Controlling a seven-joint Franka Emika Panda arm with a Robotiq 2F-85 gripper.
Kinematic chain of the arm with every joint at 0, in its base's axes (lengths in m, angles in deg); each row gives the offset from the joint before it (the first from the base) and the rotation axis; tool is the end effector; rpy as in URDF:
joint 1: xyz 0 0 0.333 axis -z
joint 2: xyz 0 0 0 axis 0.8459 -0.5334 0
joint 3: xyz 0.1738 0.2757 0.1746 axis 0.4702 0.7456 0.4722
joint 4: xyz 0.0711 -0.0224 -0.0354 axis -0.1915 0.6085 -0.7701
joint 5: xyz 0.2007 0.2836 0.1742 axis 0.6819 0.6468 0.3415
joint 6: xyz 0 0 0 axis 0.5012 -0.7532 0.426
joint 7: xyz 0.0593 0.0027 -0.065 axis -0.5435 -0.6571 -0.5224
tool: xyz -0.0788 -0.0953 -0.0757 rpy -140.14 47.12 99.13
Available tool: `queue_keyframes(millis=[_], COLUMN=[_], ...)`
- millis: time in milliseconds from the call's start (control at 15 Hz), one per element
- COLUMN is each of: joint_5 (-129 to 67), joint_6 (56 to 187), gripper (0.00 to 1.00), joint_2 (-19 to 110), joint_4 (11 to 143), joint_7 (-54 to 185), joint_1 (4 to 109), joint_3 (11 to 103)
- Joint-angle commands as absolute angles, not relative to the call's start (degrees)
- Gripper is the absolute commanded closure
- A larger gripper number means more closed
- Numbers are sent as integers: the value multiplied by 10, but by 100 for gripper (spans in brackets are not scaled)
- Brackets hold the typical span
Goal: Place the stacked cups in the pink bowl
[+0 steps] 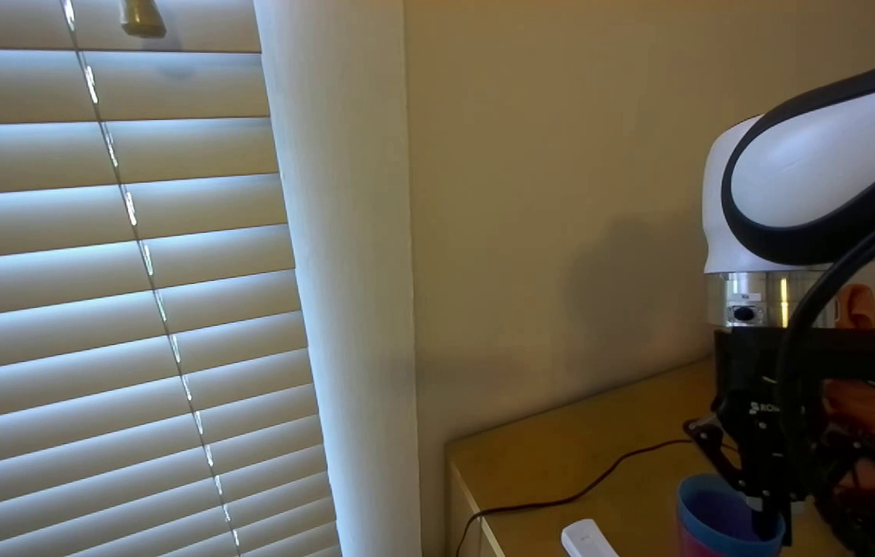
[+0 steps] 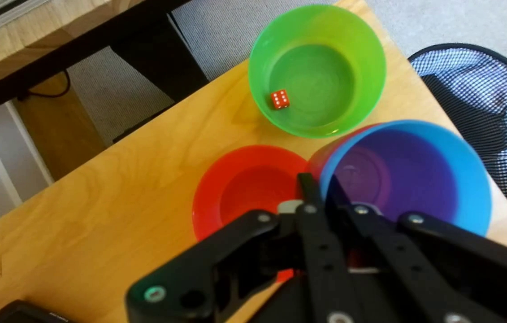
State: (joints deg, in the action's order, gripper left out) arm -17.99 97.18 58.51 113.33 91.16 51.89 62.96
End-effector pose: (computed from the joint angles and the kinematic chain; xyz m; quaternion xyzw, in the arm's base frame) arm 0.4632 0.0834 0.3385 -0.9506 0.2350 0.2026 0.0103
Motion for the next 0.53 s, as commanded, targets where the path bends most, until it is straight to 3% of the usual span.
queue_keyframes(millis=[0,467], joint_5=[-184,-155], joint_6=[983,1066], gripper=[98,98], joint_2=[588,579], joint_4=[1158,1197], joint_7=[924,923], joint_1=[545,578], joint_3=[614,590])
